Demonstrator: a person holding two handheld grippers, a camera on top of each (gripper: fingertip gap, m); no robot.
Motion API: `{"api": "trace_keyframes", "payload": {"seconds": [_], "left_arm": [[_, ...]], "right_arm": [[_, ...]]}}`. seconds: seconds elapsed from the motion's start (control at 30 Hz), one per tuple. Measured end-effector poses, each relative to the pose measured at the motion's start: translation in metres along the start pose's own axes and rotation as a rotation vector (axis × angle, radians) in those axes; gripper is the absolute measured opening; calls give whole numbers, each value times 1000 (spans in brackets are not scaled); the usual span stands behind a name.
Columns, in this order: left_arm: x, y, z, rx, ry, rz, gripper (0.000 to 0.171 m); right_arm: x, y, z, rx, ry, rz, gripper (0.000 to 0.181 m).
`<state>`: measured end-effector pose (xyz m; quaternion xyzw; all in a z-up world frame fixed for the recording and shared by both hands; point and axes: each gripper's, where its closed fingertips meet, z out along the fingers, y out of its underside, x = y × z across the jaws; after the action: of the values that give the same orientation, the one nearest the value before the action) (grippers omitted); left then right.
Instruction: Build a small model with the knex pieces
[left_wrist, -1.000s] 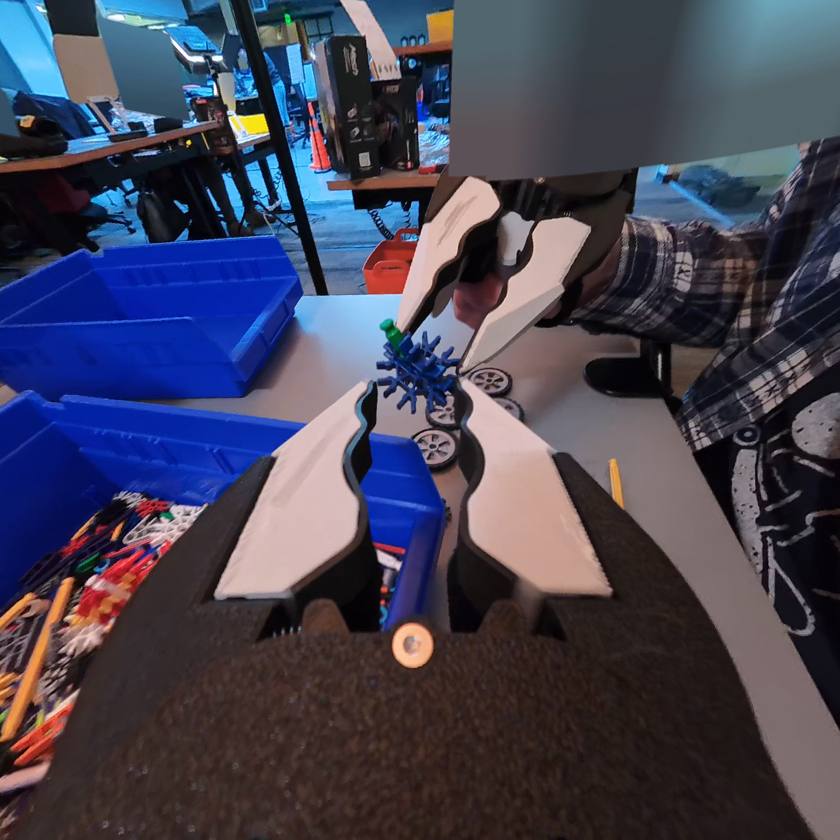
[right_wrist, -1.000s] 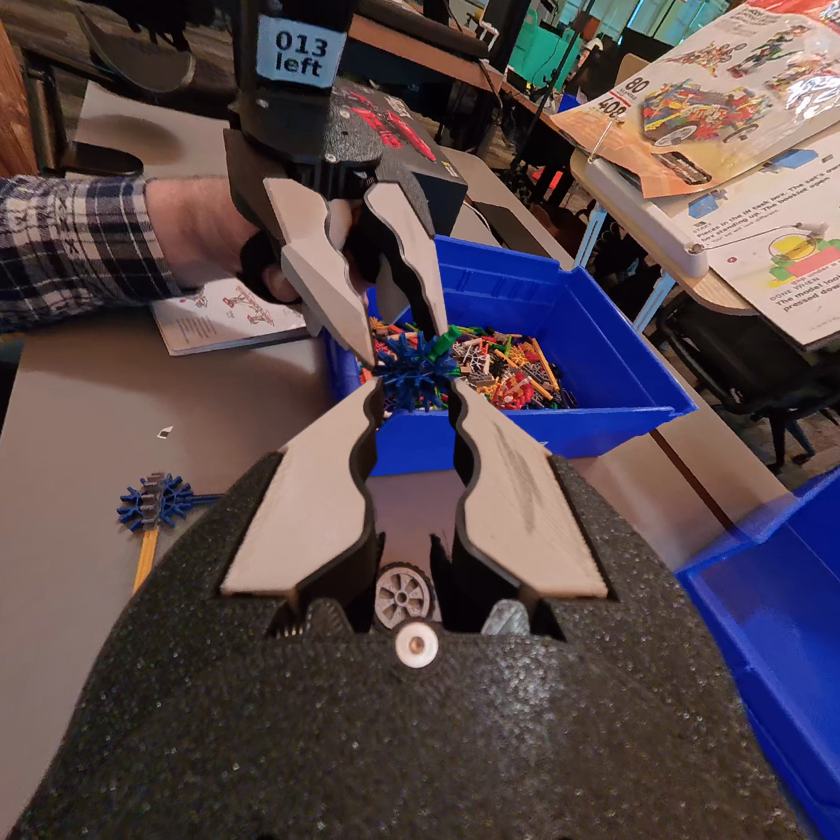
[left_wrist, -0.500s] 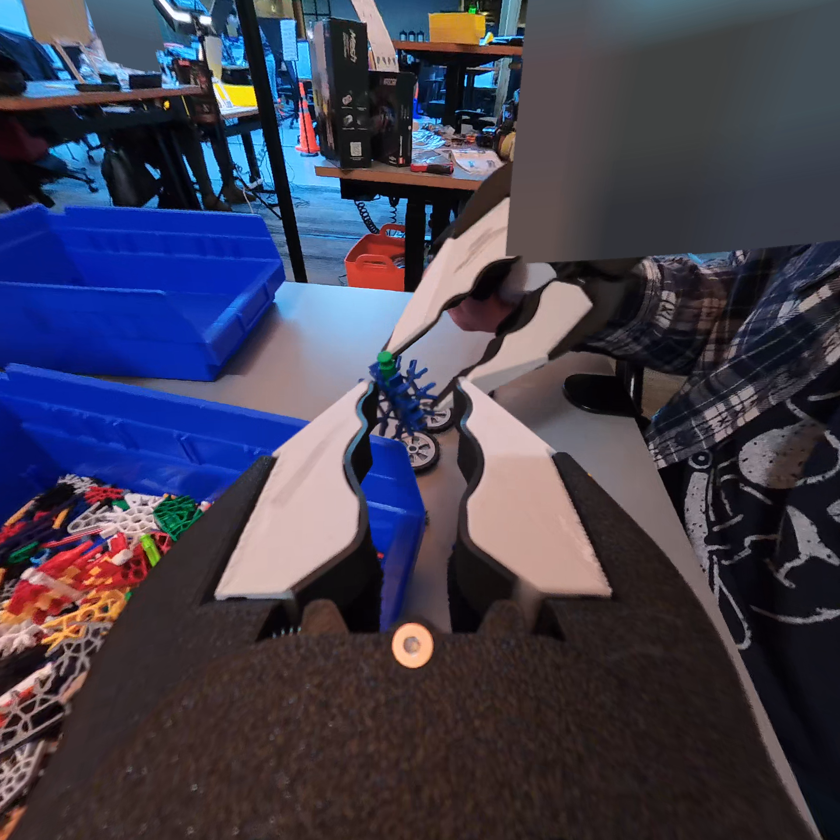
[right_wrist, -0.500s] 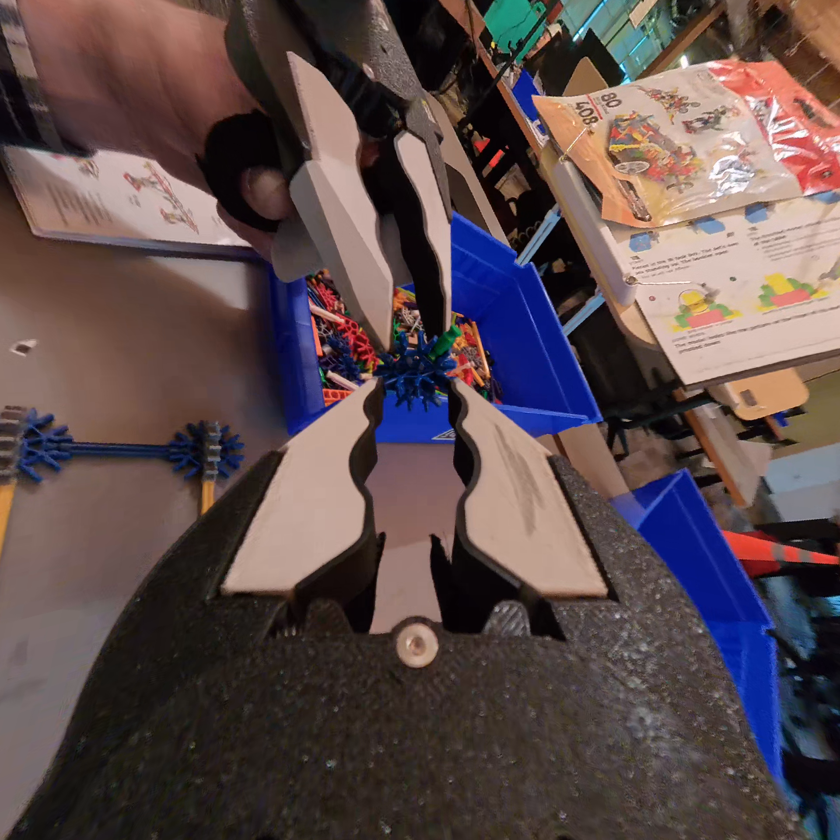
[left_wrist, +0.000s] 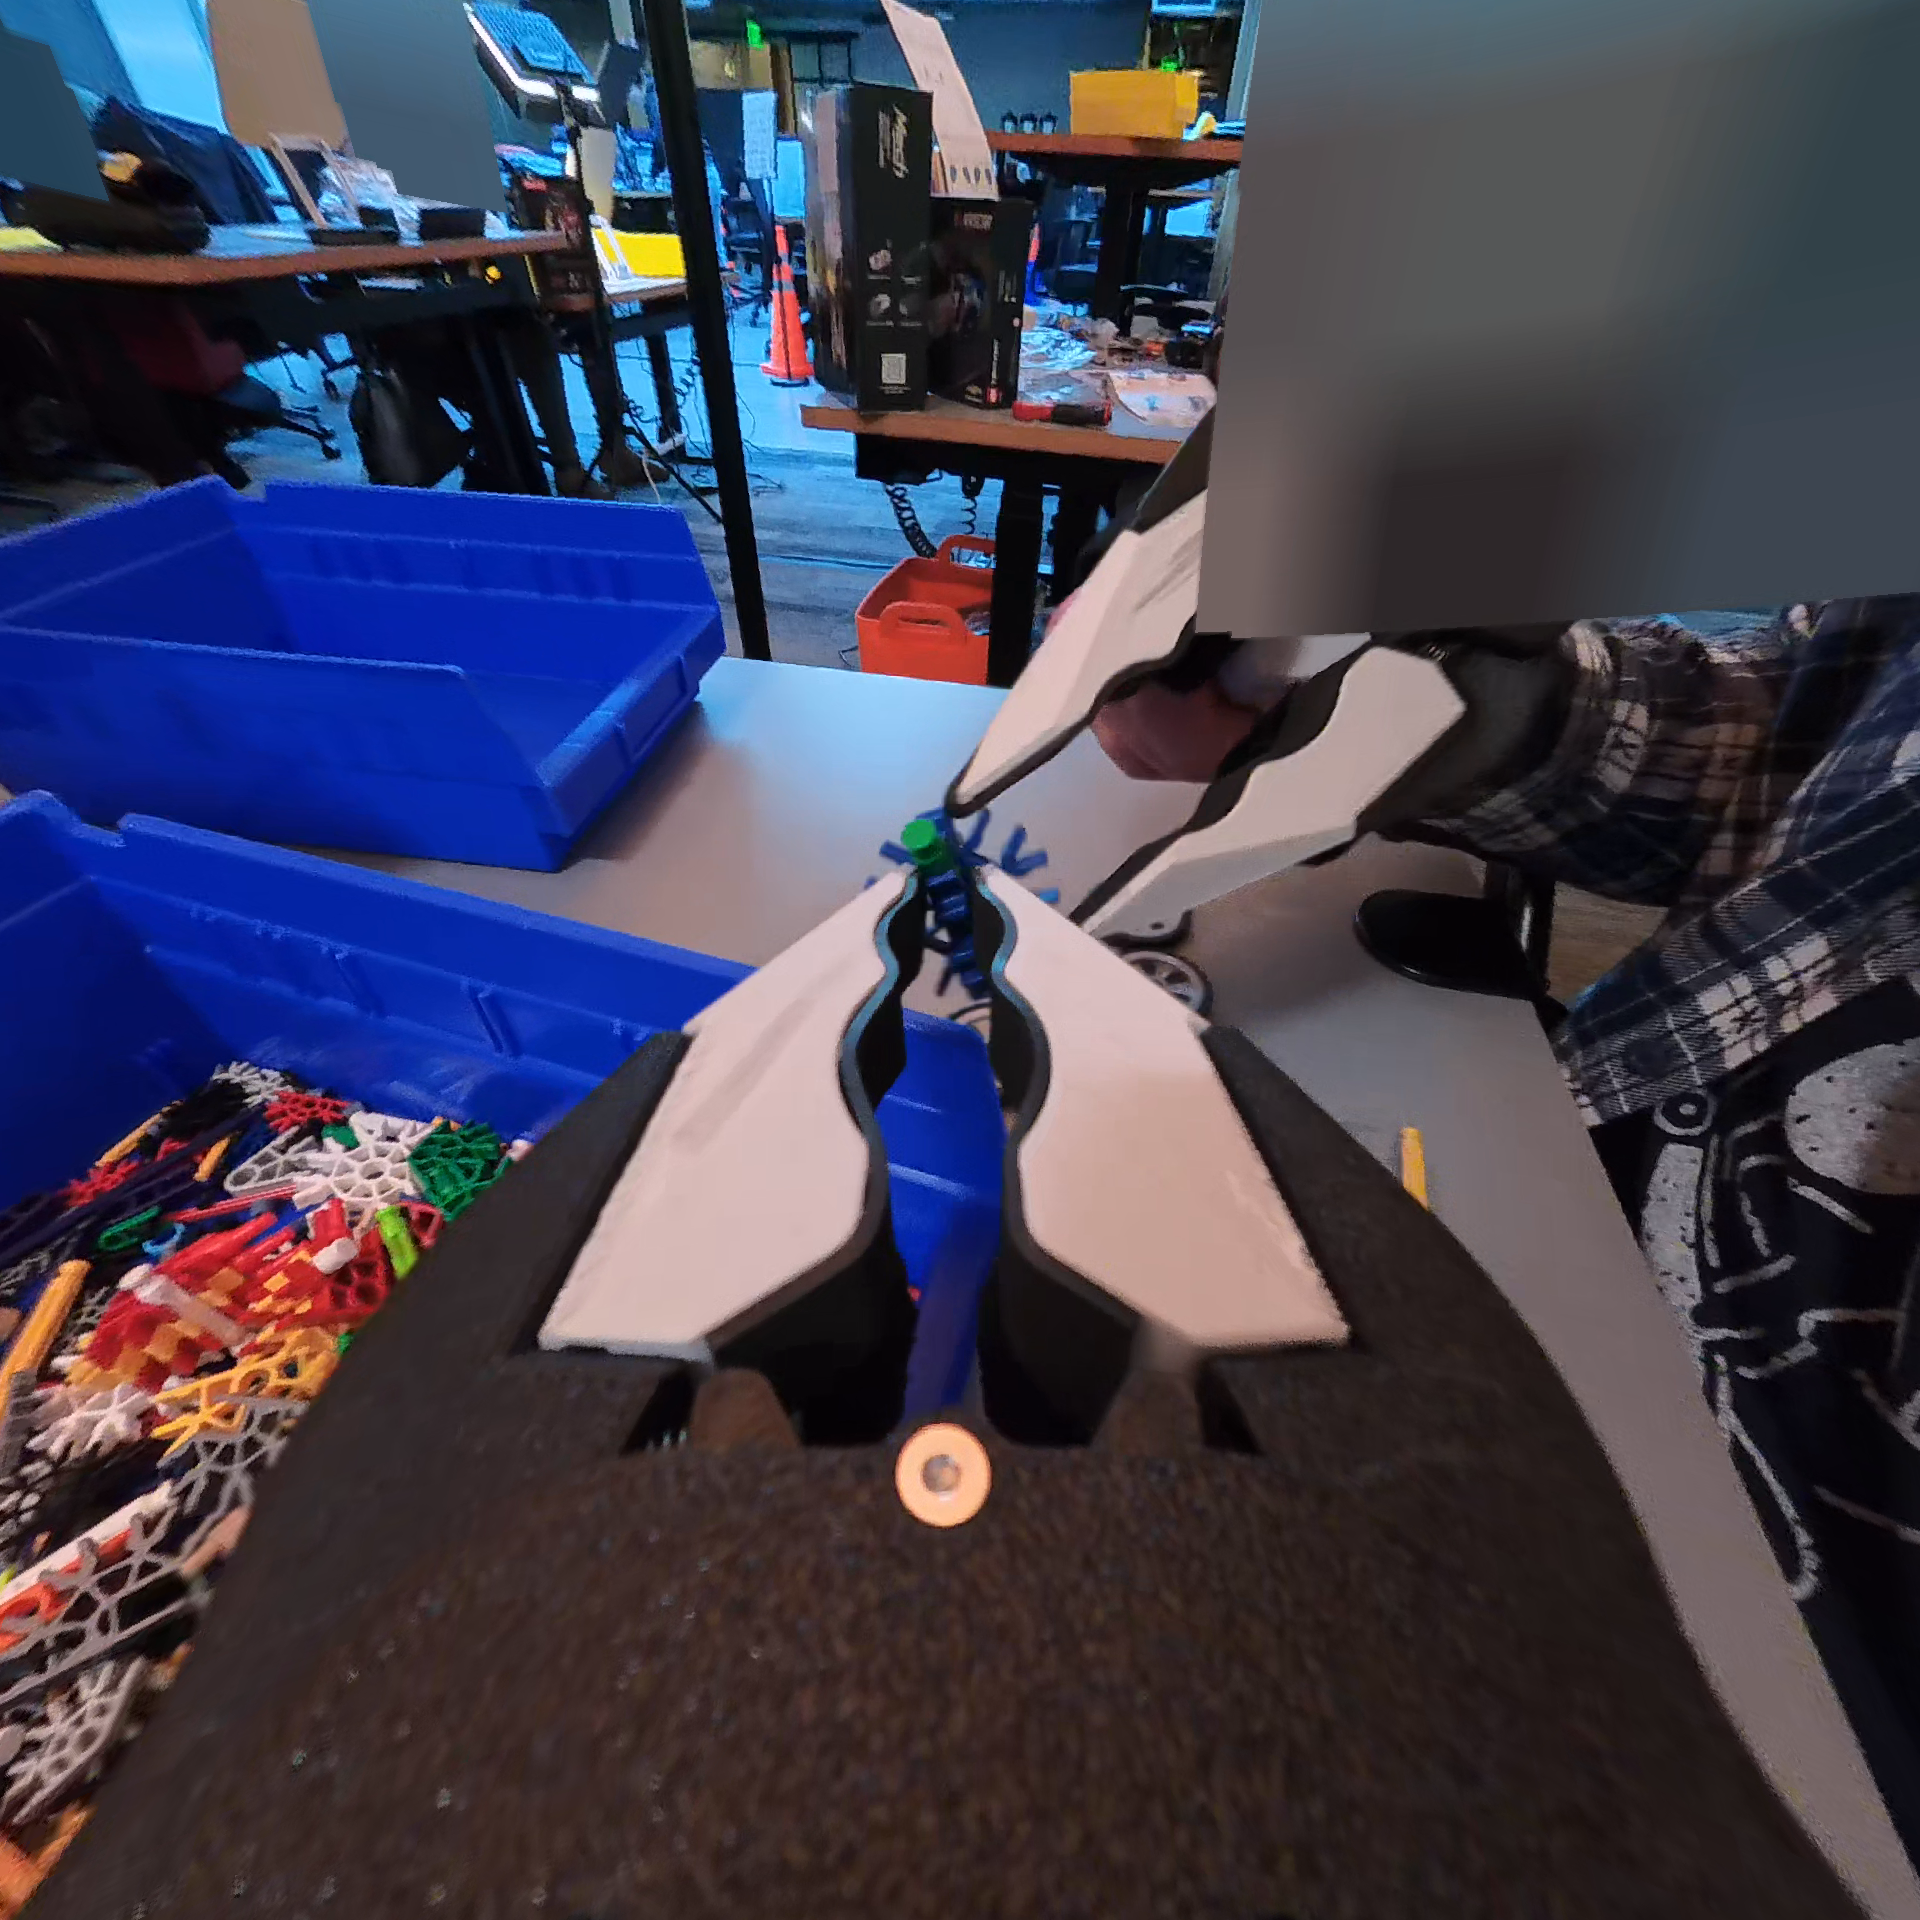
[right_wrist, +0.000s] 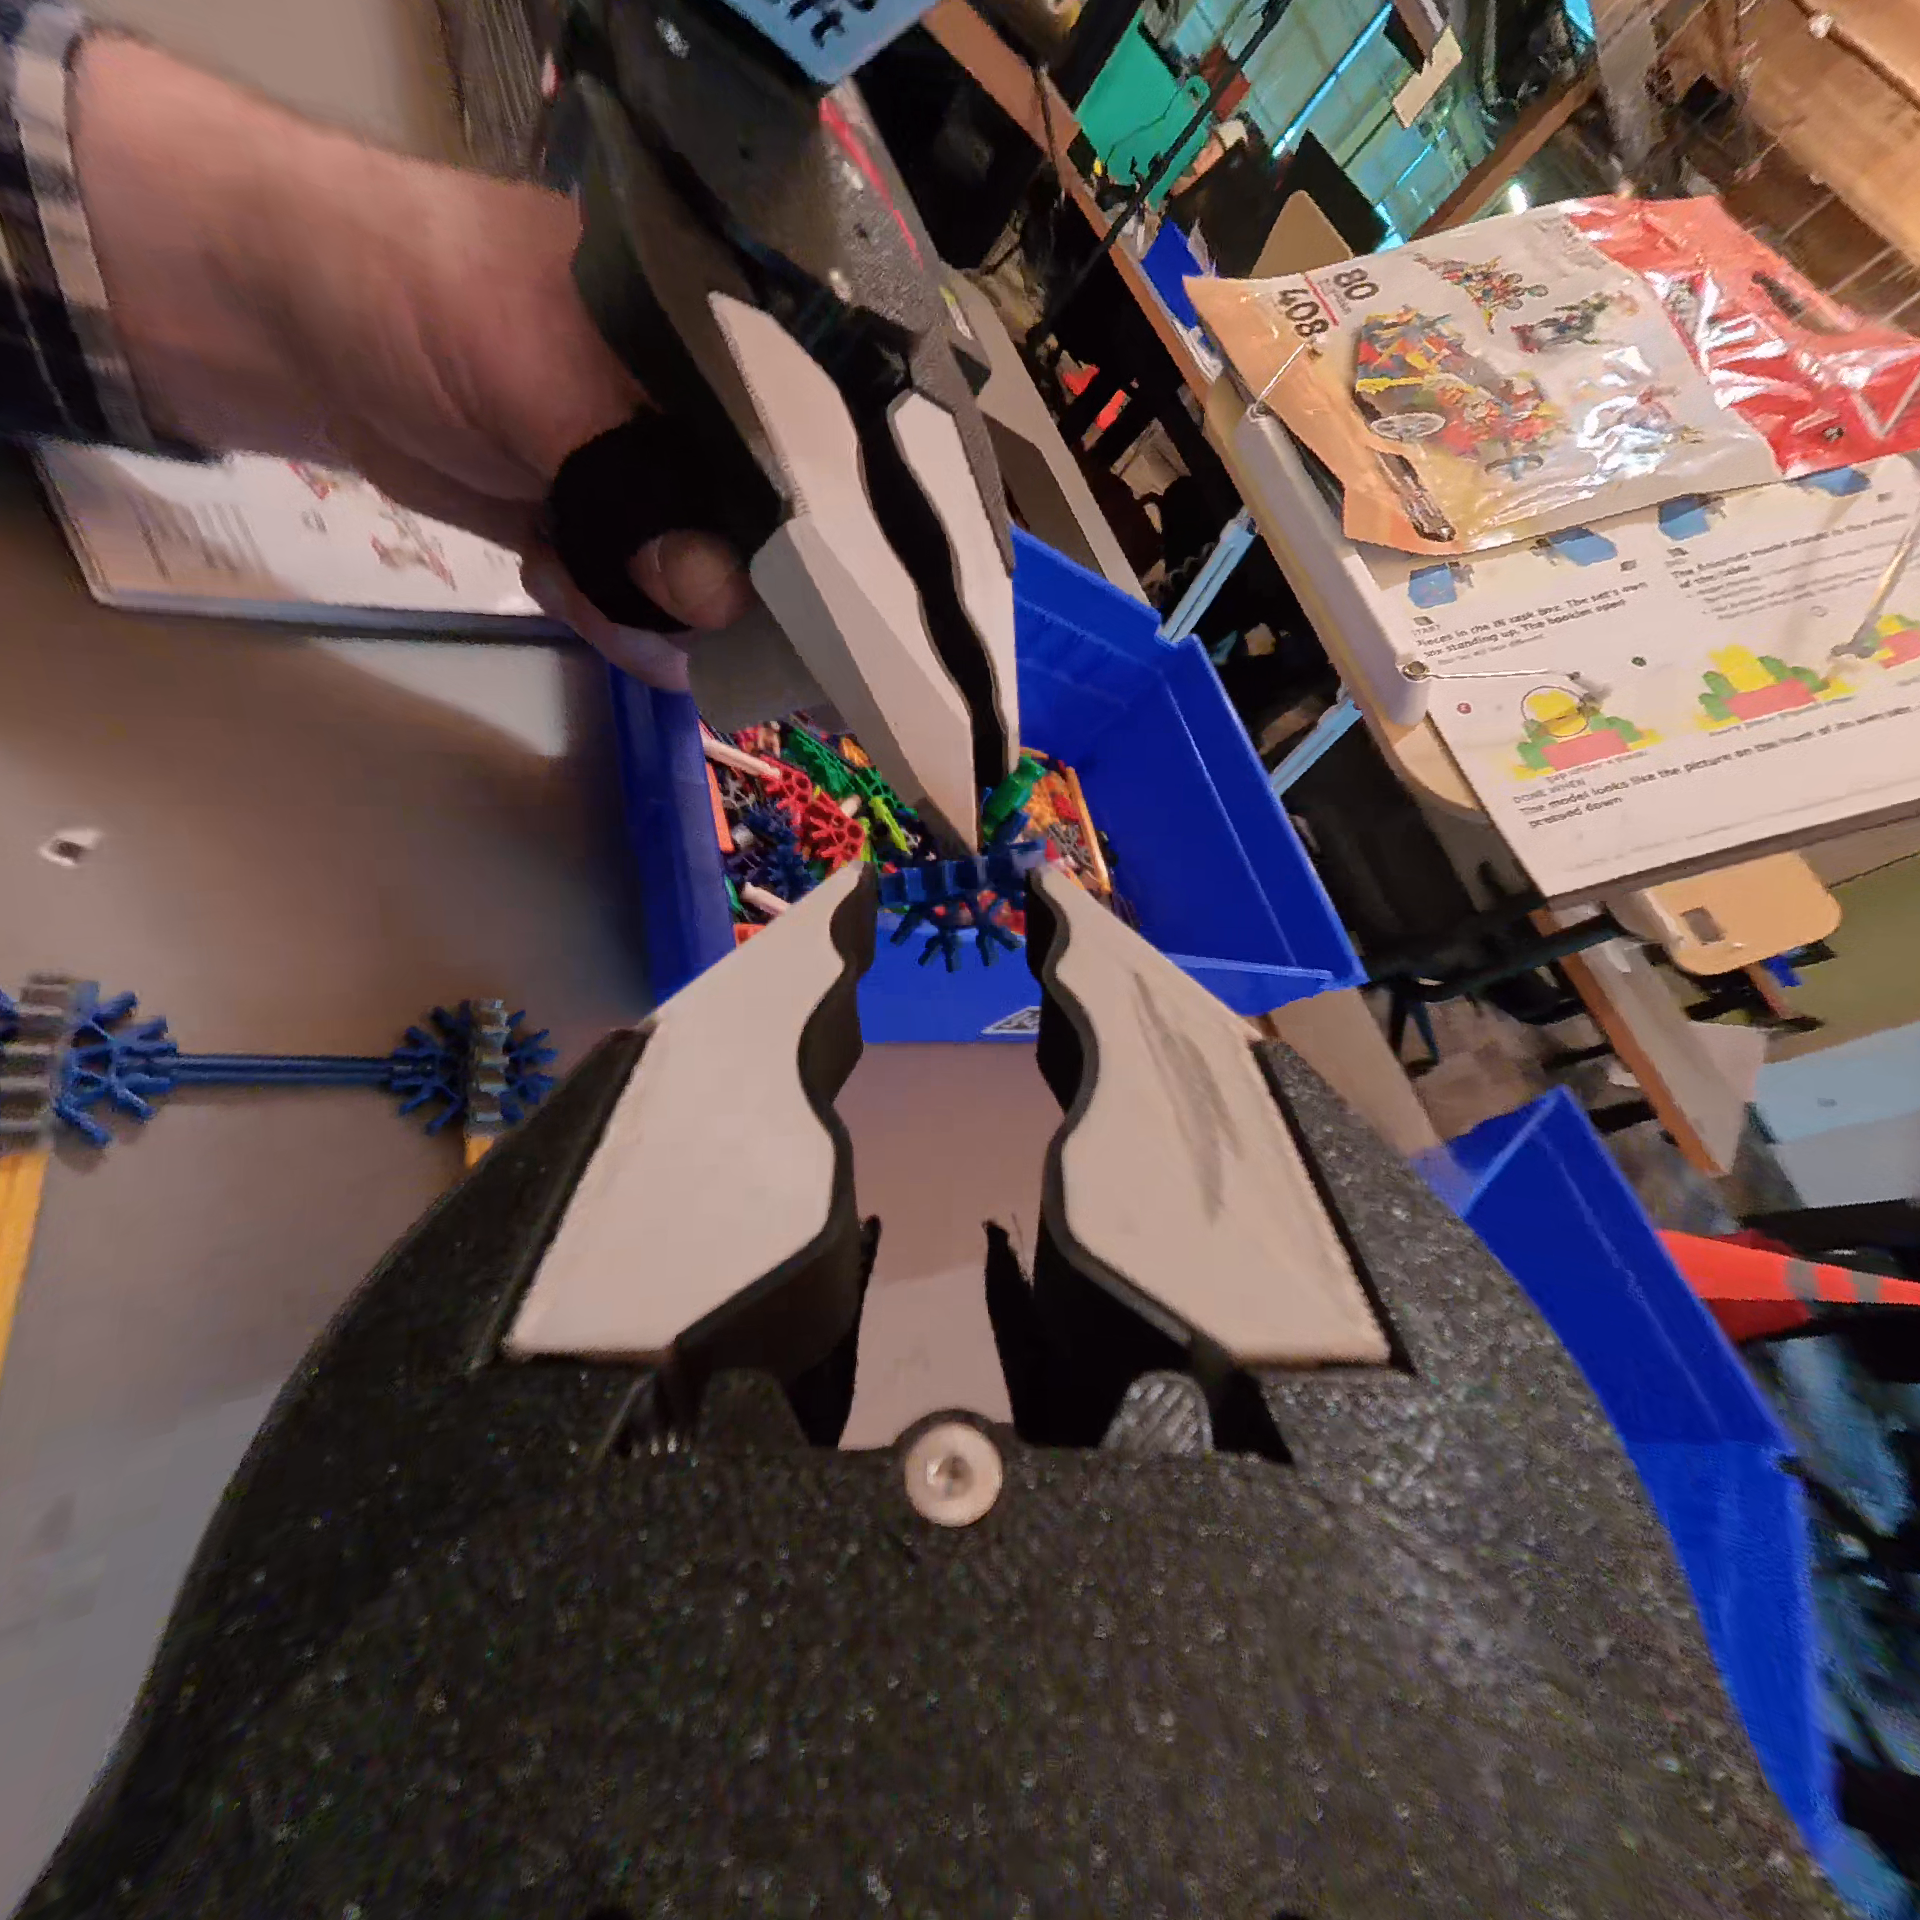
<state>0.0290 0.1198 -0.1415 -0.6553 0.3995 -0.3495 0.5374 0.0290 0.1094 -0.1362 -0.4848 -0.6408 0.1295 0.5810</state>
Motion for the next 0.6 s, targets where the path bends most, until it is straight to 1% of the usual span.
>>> {"api": "trace_keyframes", "payload": {"seconds": [0.1,0.13,0.2,0.3,0.33,0.43,0.6], "left_arm": [[-1,-5,-5,26,-18,45,3],[1,-9,-7,48,-18,61,3],[-1,-10,-7,43,-47,99,3],[0,-7,-5,9,-95,208,3],[0,-6,-5,-1,-111,244,3],[3,-7,-4,-10,-134,312,3],[3,-7,-4,-23,-172,386,3]], "right_arm": [[5,-2,-3,37,-35,136,29],[6,-2,-3,41,-56,192,33],[4,-2,-3,56,-106,271,37],[-2,-6,-3,76,-148,313,42],[-2,-5,-3,78,-155,332,41],[2,-5,-4,84,-155,364,29],[1,-3,-4,74,-146,351,28]]}}
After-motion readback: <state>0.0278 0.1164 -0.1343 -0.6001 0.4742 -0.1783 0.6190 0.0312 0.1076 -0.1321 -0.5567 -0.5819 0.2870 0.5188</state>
